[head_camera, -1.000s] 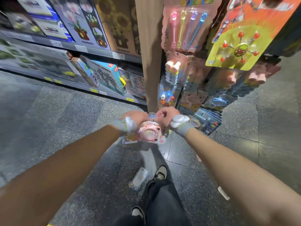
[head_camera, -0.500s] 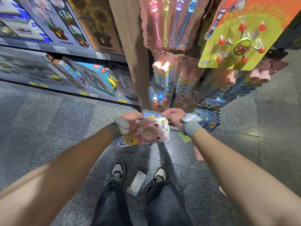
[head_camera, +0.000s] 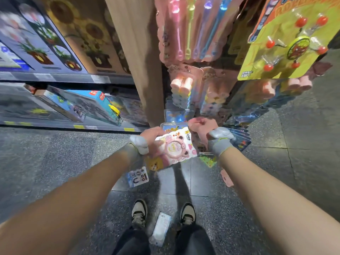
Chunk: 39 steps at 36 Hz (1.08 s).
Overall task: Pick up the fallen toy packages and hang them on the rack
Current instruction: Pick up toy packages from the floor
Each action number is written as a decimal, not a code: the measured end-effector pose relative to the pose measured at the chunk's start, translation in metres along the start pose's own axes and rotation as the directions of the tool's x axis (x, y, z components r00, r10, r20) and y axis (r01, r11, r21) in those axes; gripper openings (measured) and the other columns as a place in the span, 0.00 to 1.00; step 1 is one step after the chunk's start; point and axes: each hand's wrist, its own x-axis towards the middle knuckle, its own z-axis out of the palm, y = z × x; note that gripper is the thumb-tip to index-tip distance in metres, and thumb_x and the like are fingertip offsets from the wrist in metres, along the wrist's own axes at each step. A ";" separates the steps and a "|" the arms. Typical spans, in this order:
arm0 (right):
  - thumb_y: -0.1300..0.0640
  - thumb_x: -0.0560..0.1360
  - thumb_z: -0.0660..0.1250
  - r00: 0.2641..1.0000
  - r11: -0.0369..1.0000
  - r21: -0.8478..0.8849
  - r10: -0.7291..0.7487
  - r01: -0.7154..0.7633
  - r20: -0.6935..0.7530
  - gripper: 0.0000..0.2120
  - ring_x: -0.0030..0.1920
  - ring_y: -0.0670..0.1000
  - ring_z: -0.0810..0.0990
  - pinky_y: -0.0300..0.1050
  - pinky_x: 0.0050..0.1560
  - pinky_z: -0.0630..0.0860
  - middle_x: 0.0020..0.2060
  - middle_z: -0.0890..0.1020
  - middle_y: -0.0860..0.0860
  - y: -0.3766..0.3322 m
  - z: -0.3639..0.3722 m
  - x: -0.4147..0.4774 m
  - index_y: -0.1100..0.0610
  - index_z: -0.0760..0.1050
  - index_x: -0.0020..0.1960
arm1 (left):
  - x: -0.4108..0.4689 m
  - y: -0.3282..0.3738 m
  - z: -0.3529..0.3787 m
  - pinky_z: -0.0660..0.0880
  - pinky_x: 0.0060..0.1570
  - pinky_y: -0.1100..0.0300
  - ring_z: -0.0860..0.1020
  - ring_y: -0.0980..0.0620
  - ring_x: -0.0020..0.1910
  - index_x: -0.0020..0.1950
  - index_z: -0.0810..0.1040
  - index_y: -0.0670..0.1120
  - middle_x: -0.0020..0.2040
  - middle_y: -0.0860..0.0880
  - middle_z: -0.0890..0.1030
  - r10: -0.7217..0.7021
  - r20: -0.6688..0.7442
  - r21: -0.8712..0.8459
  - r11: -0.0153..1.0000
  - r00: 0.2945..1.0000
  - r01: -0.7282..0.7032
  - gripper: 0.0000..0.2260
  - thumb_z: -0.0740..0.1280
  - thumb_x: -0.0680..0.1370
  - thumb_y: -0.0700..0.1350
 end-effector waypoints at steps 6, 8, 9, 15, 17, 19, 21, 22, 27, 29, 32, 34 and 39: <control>0.54 0.71 0.67 0.994 0.998 -0.061 -0.024 0.018 -0.110 0.12 0.33 0.49 0.73 0.41 0.38 0.72 0.29 0.78 0.47 -0.006 0.005 0.001 0.49 0.72 0.30 | 0.015 -0.003 -0.011 0.59 0.53 0.67 0.72 0.46 0.65 0.71 0.73 0.45 0.65 0.44 0.74 0.021 0.016 0.014 1.000 1.000 -0.021 0.20 0.65 0.79 0.37; 0.55 0.68 0.64 0.986 0.999 0.007 0.043 -0.042 -0.158 0.09 0.30 0.51 0.74 0.41 0.33 0.71 0.27 0.79 0.49 -0.006 0.010 -0.003 0.53 0.74 0.29 | 0.019 -0.007 -0.013 0.59 0.55 0.68 0.71 0.47 0.66 0.71 0.73 0.46 0.66 0.45 0.73 0.037 0.018 0.019 0.999 0.999 -0.038 0.20 0.64 0.79 0.38; 0.56 0.66 0.63 0.985 0.999 0.045 0.036 -0.029 -0.166 0.08 0.31 0.51 0.74 0.42 0.33 0.71 0.27 0.79 0.49 -0.004 0.010 -0.003 0.54 0.78 0.31 | 0.018 -0.005 -0.012 0.60 0.56 0.67 0.71 0.47 0.65 0.71 0.73 0.46 0.66 0.45 0.73 0.045 0.013 0.028 0.999 0.999 -0.045 0.20 0.64 0.79 0.38; 0.53 0.71 0.74 0.969 0.996 0.016 -0.079 0.085 -0.233 0.06 0.39 0.49 0.79 0.36 0.41 0.78 0.36 0.82 0.45 -0.003 0.013 0.000 0.55 0.83 0.46 | 0.023 -0.006 -0.017 0.66 0.57 0.62 0.74 0.47 0.61 0.67 0.77 0.46 0.60 0.48 0.76 0.053 -0.050 -0.013 0.998 0.997 -0.054 0.17 0.66 0.78 0.37; 0.50 0.69 0.76 0.961 0.996 0.084 0.002 0.022 -0.278 0.06 0.40 0.52 0.83 0.48 0.48 0.82 0.36 0.84 0.45 -0.002 0.016 0.002 0.50 0.81 0.38 | 0.025 -0.007 -0.019 0.64 0.54 0.63 0.74 0.47 0.60 0.67 0.78 0.46 0.58 0.49 0.76 0.061 -0.053 -0.019 0.998 0.997 -0.062 0.17 0.65 0.78 0.38; 0.48 0.68 0.77 0.955 0.993 0.116 0.042 -0.008 -0.294 0.08 0.40 0.54 0.84 0.54 0.50 0.82 0.36 0.85 0.46 -0.003 0.017 0.005 0.49 0.80 0.36 | 0.026 -0.006 -0.021 0.63 0.53 0.64 0.74 0.48 0.59 0.67 0.78 0.46 0.58 0.49 0.76 0.062 -0.047 -0.025 0.998 0.997 -0.063 0.17 0.65 0.79 0.38; 0.45 0.66 0.77 0.949 0.990 0.134 0.073 -0.032 -0.308 0.09 0.39 0.54 0.85 0.55 0.49 0.82 0.37 0.85 0.47 -0.006 0.017 0.005 0.49 0.81 0.37 | 0.028 -0.005 -0.023 0.62 0.51 0.65 0.74 0.48 0.59 0.66 0.78 0.46 0.59 0.49 0.76 0.072 -0.050 -0.023 0.997 0.996 -0.073 0.16 0.65 0.79 0.38; 0.45 0.66 0.77 0.948 0.988 0.147 0.082 -0.038 -0.309 0.09 0.40 0.55 0.85 0.55 0.49 0.82 0.38 0.85 0.48 -0.006 0.018 0.006 0.49 0.81 0.37 | 0.030 -0.005 -0.023 0.62 0.51 0.65 0.75 0.48 0.59 0.66 0.78 0.45 0.59 0.49 0.77 0.077 -0.048 -0.022 0.997 0.996 -0.078 0.16 0.66 0.79 0.39; 0.43 0.65 0.77 0.946 0.985 0.158 0.109 -0.063 -0.305 0.16 0.42 0.55 0.84 0.53 0.52 0.81 0.41 0.85 0.51 -0.009 0.016 0.008 0.53 0.81 0.44 | 0.037 -0.005 -0.027 0.62 0.52 0.65 0.74 0.48 0.60 0.67 0.77 0.45 0.62 0.48 0.76 0.087 -0.028 -0.002 0.996 0.996 -0.087 0.16 0.65 0.79 0.39; 0.37 0.57 0.77 0.945 0.977 0.195 0.145 -0.089 -0.292 0.32 0.40 0.55 0.84 0.53 0.49 0.82 0.40 0.84 0.50 -0.011 0.016 0.008 0.57 0.79 0.53 | 0.038 -0.004 -0.028 0.62 0.52 0.65 0.74 0.48 0.60 0.67 0.77 0.46 0.62 0.49 0.76 0.077 -0.035 -0.001 0.997 0.996 -0.077 0.16 0.65 0.80 0.40; 0.32 0.52 0.76 0.932 0.968 0.207 0.201 -0.142 -0.302 0.46 0.42 0.58 0.84 0.54 0.45 0.82 0.45 0.84 0.54 -0.014 0.015 0.009 0.59 0.75 0.60 | 0.041 -0.005 -0.028 0.62 0.52 0.66 0.74 0.49 0.61 0.67 0.77 0.46 0.62 0.50 0.76 0.059 -0.045 -0.009 0.998 0.997 -0.059 0.16 0.65 0.80 0.40; 0.35 0.63 0.75 0.928 0.977 0.139 0.198 -0.162 -0.317 0.42 0.49 0.59 0.82 0.50 0.48 0.80 0.55 0.80 0.55 -0.019 0.017 0.002 0.58 0.70 0.67 | 0.041 -0.006 -0.027 0.61 0.51 0.66 0.73 0.49 0.61 0.67 0.77 0.47 0.62 0.50 0.76 0.045 -0.046 -0.014 0.999 0.998 -0.046 0.16 0.65 0.80 0.40; 0.45 0.69 0.76 0.937 0.972 0.186 0.191 -0.140 -0.294 0.36 0.61 0.60 0.77 0.48 0.57 0.74 0.62 0.77 0.59 -0.017 0.023 0.007 0.63 0.68 0.68 | 0.043 -0.007 -0.027 0.63 0.56 0.65 0.73 0.48 0.63 0.70 0.75 0.48 0.63 0.50 0.75 0.015 -0.024 -0.009 1.000 1.000 -0.015 0.18 0.64 0.80 0.40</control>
